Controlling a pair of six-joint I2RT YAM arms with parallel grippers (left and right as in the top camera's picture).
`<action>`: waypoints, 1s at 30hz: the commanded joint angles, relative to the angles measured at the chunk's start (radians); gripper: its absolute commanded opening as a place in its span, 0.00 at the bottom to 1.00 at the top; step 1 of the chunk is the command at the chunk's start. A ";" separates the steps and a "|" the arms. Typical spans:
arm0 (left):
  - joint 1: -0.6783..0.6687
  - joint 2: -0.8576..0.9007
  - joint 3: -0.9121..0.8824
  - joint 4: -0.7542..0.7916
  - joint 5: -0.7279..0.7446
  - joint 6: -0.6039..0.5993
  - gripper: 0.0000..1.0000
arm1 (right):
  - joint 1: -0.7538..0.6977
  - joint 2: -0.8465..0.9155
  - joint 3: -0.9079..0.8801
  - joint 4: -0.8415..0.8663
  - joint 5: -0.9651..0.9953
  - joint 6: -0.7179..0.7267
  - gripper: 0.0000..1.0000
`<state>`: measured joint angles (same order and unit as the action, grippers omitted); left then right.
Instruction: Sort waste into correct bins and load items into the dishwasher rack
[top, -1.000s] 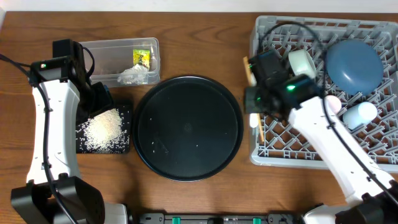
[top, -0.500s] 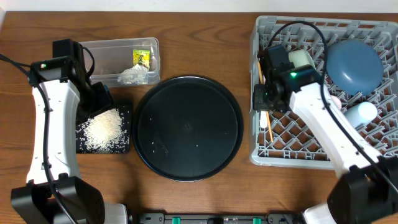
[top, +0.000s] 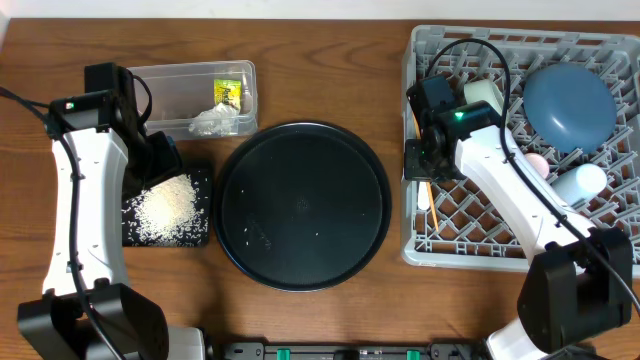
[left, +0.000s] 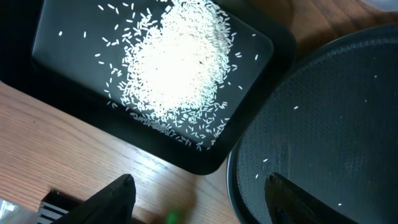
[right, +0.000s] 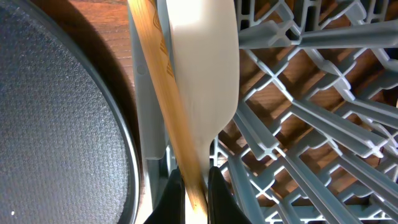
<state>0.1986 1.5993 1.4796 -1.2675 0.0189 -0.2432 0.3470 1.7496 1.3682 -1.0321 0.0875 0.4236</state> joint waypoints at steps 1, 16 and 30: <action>0.002 0.002 -0.004 0.000 -0.005 -0.013 0.68 | -0.021 0.004 0.008 -0.003 0.022 -0.010 0.01; 0.002 0.002 -0.004 -0.001 -0.005 -0.013 0.68 | -0.023 0.002 0.008 0.004 0.021 -0.010 0.41; -0.109 0.002 -0.004 0.024 0.018 0.057 0.98 | -0.206 -0.091 0.127 0.100 -0.179 -0.152 0.87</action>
<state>0.1406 1.5993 1.4796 -1.2495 0.0235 -0.2222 0.2195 1.7031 1.4349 -0.9497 0.0227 0.3599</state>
